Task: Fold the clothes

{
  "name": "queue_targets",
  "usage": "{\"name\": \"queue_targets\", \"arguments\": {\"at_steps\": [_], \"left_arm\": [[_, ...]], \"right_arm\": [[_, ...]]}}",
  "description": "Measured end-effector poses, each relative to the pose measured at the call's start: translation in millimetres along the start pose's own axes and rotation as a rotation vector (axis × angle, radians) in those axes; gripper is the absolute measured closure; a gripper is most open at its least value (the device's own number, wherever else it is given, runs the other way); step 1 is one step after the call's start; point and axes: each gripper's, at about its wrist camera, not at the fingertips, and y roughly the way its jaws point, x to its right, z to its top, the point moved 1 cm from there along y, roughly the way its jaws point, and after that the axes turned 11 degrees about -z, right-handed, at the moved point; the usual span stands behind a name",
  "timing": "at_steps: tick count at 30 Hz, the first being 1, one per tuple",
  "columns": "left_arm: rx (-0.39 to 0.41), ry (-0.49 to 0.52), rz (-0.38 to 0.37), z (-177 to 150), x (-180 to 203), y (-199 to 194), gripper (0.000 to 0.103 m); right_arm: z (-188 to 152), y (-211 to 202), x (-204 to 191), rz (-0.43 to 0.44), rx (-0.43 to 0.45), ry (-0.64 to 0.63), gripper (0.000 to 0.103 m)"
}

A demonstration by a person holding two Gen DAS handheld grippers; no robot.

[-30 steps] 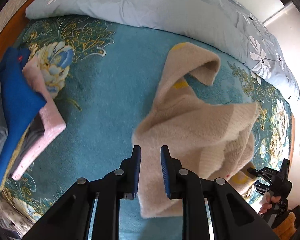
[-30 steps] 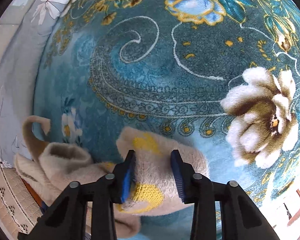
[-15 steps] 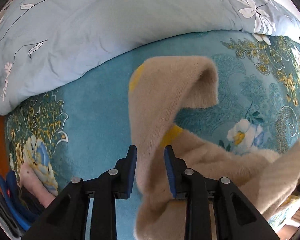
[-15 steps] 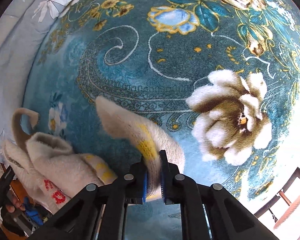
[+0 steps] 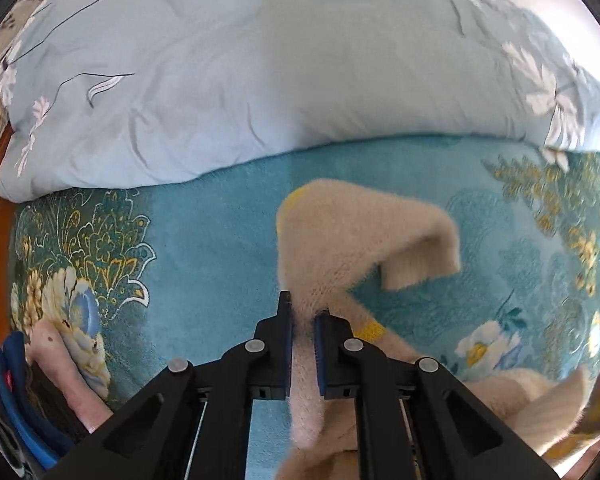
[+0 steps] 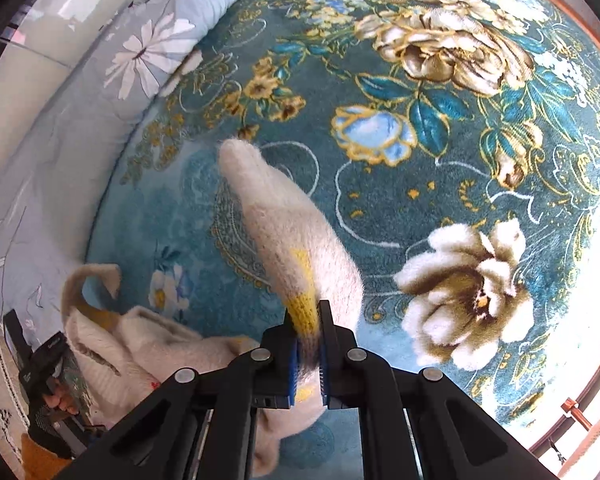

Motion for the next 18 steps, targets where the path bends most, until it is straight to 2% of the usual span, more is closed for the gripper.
{"name": "queue_targets", "arguments": {"at_steps": [3, 7, 9, 11, 12, 14, 18], "left_arm": [[0.135, -0.065, -0.099, -3, -15, -54, 0.094], [0.301, -0.136, -0.196, -7, -33, -128, 0.094], [0.388, -0.19, -0.259, -20, -47, -162, 0.094], [0.438, -0.216, -0.218, -37, -54, -178, 0.094], [0.427, -0.234, -0.189, -46, -59, -177, 0.094], [0.346, -0.313, -0.172, -61, -75, -154, 0.094], [0.188, -0.42, -0.132, -86, -98, -106, 0.094]], "right_arm": [[20, -25, 4, 0.024, 0.082, 0.021, 0.095], [53, -72, 18, 0.077, 0.216, 0.08, 0.095], [63, -99, 24, 0.109, 0.294, 0.081, 0.095], [69, -114, 27, 0.11, 0.341, 0.064, 0.095], [71, -118, 29, 0.101, 0.352, 0.054, 0.095], [78, -109, 37, 0.072, 0.335, 0.066, 0.095], [88, -74, 39, 0.059, 0.245, 0.081, 0.095]]}}
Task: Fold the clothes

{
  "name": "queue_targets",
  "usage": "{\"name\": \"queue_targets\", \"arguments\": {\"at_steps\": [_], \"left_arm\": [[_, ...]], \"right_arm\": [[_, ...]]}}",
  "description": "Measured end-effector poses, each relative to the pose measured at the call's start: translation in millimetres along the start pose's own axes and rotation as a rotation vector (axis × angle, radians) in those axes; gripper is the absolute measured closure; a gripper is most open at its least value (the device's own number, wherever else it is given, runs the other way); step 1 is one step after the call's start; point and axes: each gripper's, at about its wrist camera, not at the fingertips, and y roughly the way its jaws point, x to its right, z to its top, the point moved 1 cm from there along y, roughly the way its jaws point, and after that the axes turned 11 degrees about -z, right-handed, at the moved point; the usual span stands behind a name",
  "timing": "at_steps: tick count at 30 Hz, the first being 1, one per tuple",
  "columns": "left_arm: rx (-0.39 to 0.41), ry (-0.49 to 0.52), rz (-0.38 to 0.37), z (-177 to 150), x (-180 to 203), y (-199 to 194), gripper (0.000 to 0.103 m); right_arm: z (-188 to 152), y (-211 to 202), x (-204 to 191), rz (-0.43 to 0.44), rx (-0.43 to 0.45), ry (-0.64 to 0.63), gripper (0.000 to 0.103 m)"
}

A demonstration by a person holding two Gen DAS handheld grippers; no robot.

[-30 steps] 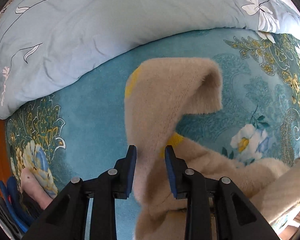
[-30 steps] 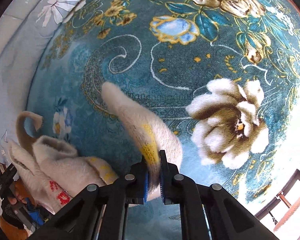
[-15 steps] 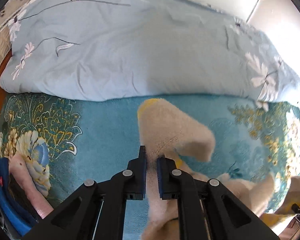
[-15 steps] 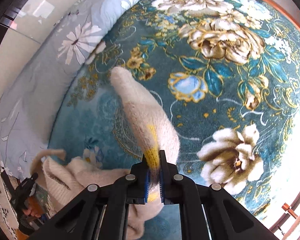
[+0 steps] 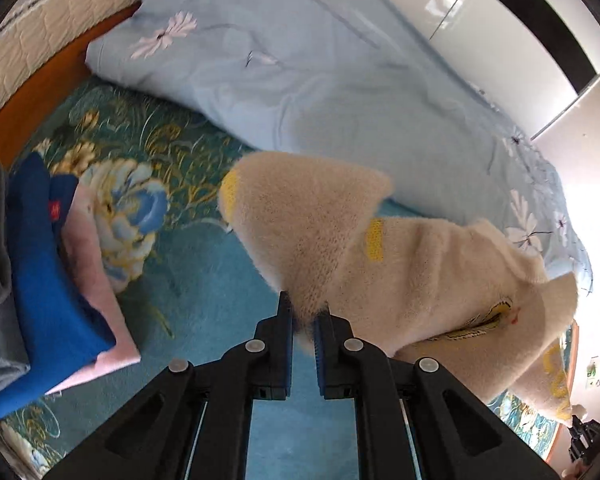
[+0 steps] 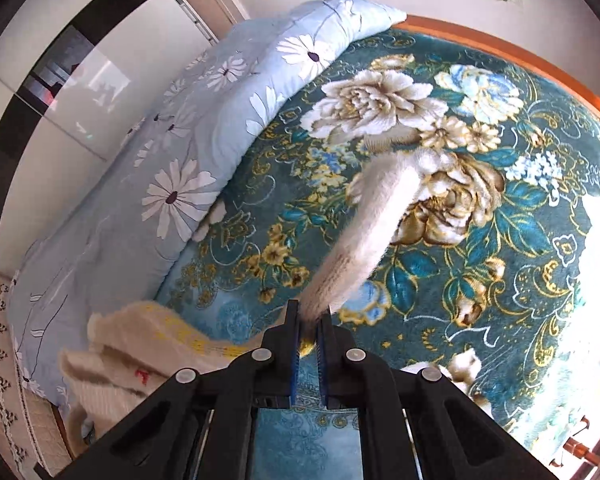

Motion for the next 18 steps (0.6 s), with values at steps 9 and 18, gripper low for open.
{"name": "queue_targets", "arguments": {"at_steps": [9, 18], "left_arm": [[-0.144, -0.113, 0.092, -20, -26, 32, 0.089], [-0.167, -0.082, 0.018, -57, -19, 12, 0.069]], "right_arm": [[-2, 44, -36, 0.005, -0.104, -0.058, 0.095], [9, 49, -45, -0.013, -0.122, -0.124, 0.069]]}}
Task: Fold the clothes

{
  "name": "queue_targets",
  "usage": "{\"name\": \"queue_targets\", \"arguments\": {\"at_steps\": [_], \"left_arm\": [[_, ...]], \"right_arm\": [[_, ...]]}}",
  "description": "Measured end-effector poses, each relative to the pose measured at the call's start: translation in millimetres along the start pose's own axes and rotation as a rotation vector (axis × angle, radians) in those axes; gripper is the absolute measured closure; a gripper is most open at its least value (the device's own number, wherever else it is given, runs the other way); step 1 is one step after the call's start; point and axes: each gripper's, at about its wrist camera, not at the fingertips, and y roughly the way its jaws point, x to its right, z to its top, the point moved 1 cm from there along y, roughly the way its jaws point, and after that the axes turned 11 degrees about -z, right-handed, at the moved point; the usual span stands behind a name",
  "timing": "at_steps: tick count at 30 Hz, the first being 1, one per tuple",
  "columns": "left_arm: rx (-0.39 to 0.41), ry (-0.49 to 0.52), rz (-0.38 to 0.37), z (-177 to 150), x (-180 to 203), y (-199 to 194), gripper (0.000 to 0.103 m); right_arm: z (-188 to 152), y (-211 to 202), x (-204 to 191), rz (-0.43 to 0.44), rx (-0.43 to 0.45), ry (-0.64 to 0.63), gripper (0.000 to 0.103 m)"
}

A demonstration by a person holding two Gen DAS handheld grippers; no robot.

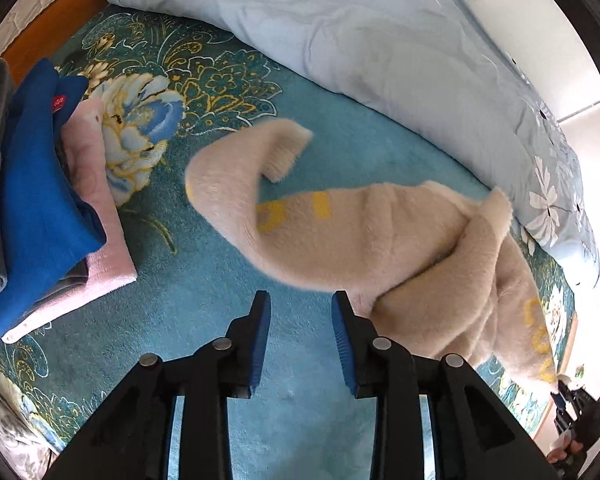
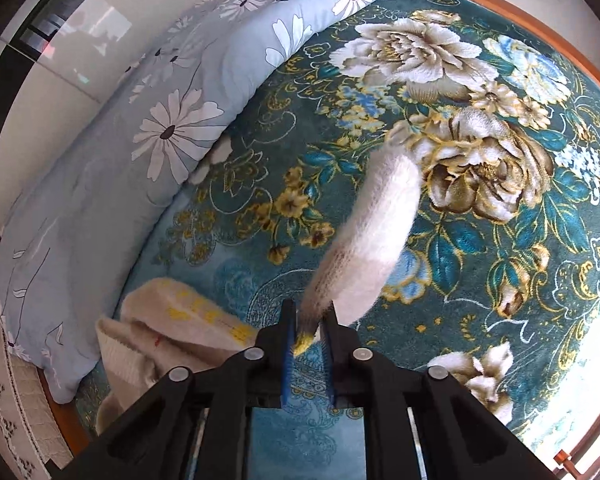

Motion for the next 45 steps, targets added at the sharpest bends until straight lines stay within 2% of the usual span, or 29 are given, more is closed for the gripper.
{"name": "queue_targets", "arguments": {"at_steps": [2, 5, 9, 14, 18, 20, 21, 23, 26, 27, 29, 32, 35, 37, 41, 45], "left_arm": [[-0.016, 0.067, -0.002, -9, 14, 1, 0.067], [-0.037, 0.228, 0.005, -16, 51, 9, 0.063], [-0.068, 0.468, 0.007, -20, 112, 34, 0.058], [-0.139, 0.756, 0.019, -42, 180, 81, 0.057], [-0.153, 1.039, 0.112, -70, 218, 116, 0.057], [-0.168, 1.162, 0.188, -80, 224, 135, 0.057], [-0.174, 1.215, 0.232, -84, 224, 144, 0.057], [-0.184, 1.265, 0.27, -86, 222, 154, 0.059], [-0.177, 1.217, 0.256, -74, 217, 153, 0.089], [-0.173, 1.193, 0.251, -69, 214, 152, 0.09], [-0.151, 1.115, 0.191, -57, 212, 139, 0.092], [-0.1, 0.978, 0.064, -43, 201, 108, 0.092], [-0.05, 0.821, -0.058, -39, 176, 66, 0.092], [-0.031, 0.743, -0.1, -47, 151, 41, 0.093], [-0.053, 0.646, -0.113, -81, 94, 15, 0.093], [-0.154, 0.606, -0.044, -130, 48, 22, 0.093]], "right_arm": [[0, 0, 3, 0.002, 0.005, 0.009, 0.059], [-2, -1, 7, -0.007, 0.016, 0.047, 0.049], [-13, 0, 3, 0.03, -0.004, 0.061, 0.045], [-39, 7, -9, 0.051, -0.066, 0.009, 0.043], [-58, 14, -5, 0.038, -0.118, -0.009, 0.043], [-64, 16, 0, 0.028, -0.134, -0.01, 0.043], [-66, 16, 3, 0.023, -0.141, -0.005, 0.043], [-67, 17, 9, 0.017, -0.154, 0.009, 0.043], [-67, 15, 16, 0.017, -0.159, 0.035, 0.043], [-66, 14, 16, 0.019, -0.159, 0.039, 0.043], [-65, 13, 15, 0.022, -0.158, 0.037, 0.043], [-66, 11, 9, 0.039, -0.157, 0.029, 0.043], [-71, 11, 3, 0.058, -0.162, 0.018, 0.043], [-76, 12, 1, 0.064, -0.171, 0.012, 0.043], [-88, 16, 0, 0.071, -0.197, 0.01, 0.043], [-106, 19, -4, 0.072, -0.232, -0.01, 0.043]]}}
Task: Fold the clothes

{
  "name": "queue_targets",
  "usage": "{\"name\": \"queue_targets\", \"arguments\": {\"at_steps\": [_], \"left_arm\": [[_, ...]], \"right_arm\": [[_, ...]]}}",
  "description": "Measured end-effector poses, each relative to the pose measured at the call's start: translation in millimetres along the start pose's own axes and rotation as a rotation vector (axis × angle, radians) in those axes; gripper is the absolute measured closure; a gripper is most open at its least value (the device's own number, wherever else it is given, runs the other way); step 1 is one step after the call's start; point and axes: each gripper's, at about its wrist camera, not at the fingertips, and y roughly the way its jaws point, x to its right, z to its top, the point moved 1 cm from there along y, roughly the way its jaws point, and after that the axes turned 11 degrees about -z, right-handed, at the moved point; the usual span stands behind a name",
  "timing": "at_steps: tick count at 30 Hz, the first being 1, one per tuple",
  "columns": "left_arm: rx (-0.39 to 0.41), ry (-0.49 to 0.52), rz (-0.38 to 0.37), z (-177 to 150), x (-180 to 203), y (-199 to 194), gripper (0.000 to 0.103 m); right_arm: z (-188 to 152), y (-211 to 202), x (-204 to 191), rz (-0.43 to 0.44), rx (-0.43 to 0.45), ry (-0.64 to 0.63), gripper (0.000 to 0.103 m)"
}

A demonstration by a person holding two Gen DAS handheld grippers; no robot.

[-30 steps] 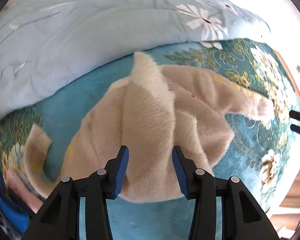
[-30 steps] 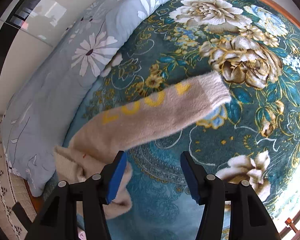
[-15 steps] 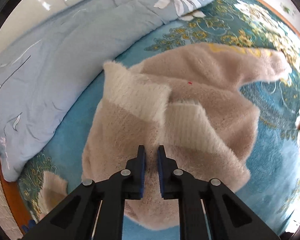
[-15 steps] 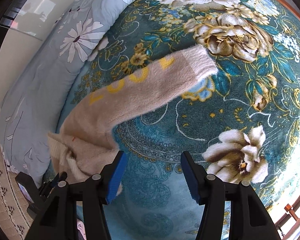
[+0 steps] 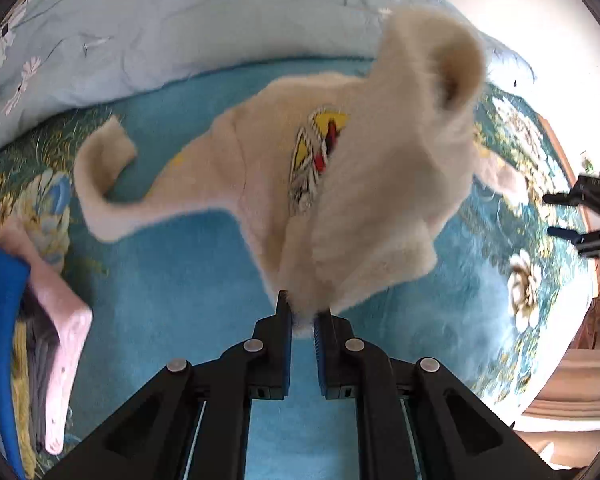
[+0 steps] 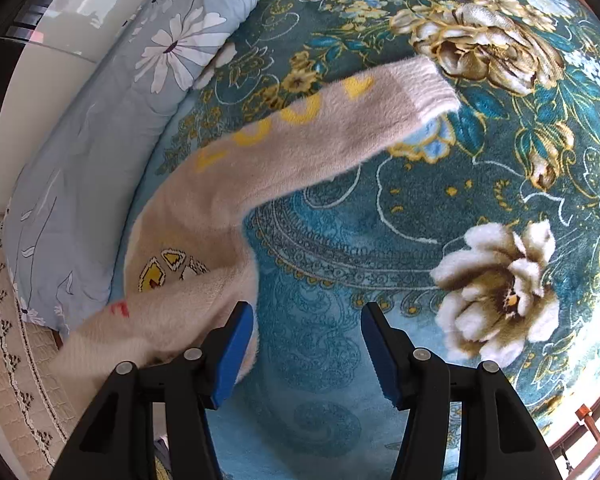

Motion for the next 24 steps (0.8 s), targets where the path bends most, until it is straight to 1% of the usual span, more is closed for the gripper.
{"name": "queue_targets", "arguments": {"at_steps": [2, 4, 8, 11, 12, 15, 18, 21, 24], "left_arm": [[-0.056, -0.048, 0.01, -25, -4, 12, 0.093], [-0.098, -0.119, 0.01, -44, -11, 22, 0.097], [-0.106, -0.281, -0.014, -59, -29, 27, 0.098], [-0.116, -0.363, -0.031, -63, -41, 25, 0.098], [-0.12, -0.383, -0.023, -65, -45, 23, 0.098], [-0.13, -0.417, 0.015, -77, -57, 15, 0.098], [-0.121, -0.474, 0.054, -87, -72, 3, 0.098], [-0.087, -0.495, 0.091, -82, -81, -11, 0.098], [-0.035, -0.466, 0.108, -62, -77, -24, 0.098]], "right_arm": [[-9, 4, -5, -0.003, -0.019, -0.024, 0.043], [-20, 10, -9, -0.004, -0.044, -0.048, 0.043], [-41, 32, -10, 0.009, -0.114, -0.051, 0.043], [-54, 52, -5, 0.025, -0.177, -0.009, 0.043], [-58, 58, -3, 0.028, -0.195, 0.006, 0.043], [-69, 70, -2, 0.041, -0.229, 0.018, 0.043], [-76, 79, -4, 0.057, -0.25, 0.008, 0.043], [-78, 89, -5, 0.098, -0.265, 0.024, 0.043], [-79, 104, -3, 0.096, -0.286, 0.062, 0.043]]}}
